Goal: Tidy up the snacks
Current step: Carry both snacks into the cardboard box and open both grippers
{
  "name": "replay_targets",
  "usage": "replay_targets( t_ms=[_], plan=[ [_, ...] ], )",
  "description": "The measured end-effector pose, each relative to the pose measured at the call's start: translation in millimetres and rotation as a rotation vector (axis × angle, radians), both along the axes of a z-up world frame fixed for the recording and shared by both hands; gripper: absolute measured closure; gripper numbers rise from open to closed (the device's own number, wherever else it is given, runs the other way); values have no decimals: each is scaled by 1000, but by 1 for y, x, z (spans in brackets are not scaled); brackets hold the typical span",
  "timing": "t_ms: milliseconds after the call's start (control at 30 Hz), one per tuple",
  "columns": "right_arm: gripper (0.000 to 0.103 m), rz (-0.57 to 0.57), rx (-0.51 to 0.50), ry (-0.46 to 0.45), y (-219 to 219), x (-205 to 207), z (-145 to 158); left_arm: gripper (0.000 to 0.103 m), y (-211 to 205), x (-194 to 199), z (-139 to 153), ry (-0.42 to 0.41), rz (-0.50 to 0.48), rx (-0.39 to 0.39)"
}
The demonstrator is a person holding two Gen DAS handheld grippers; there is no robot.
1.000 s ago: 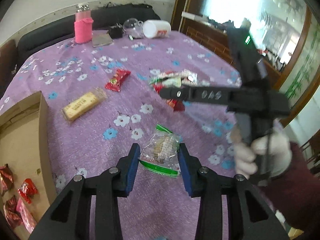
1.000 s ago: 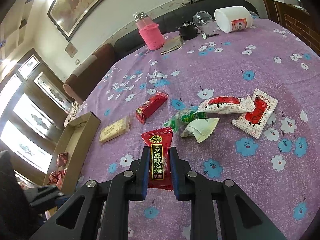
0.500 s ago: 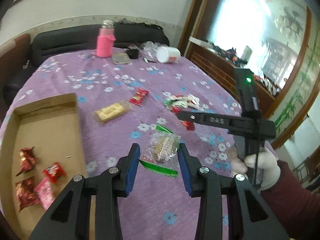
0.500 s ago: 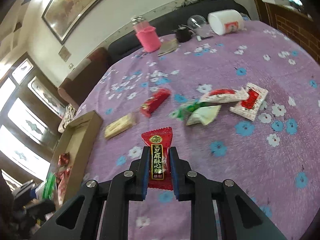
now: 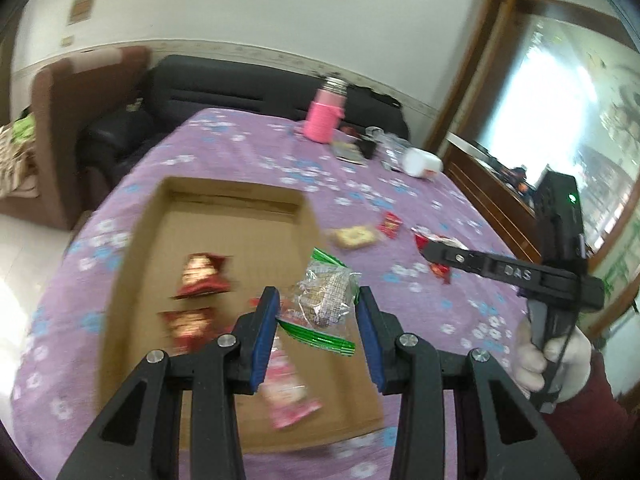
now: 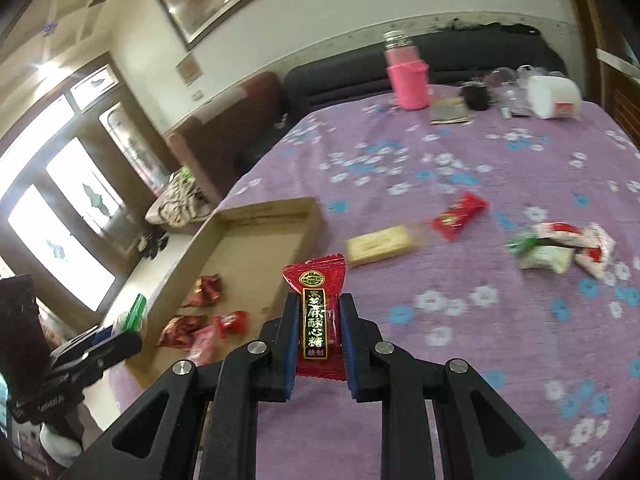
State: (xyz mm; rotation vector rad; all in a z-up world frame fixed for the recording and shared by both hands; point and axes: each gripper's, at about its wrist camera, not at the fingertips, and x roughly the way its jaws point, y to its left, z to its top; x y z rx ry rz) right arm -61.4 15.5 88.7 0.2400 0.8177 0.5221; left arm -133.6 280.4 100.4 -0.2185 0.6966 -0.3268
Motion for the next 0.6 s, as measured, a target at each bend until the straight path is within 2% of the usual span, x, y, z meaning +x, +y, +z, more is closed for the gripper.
replay_targets(
  t_ms=[233,433,600],
  plan=[
    [82,92,22,16,45,7,0,64,49,-3,-13,41,130,3],
    [82,161,3,58,88,23,-15,64,60,10,-32,97,162,10],
    [82,191,-39,94,117,41,-31,64,61,18,-46,128,170,60]
  ],
)
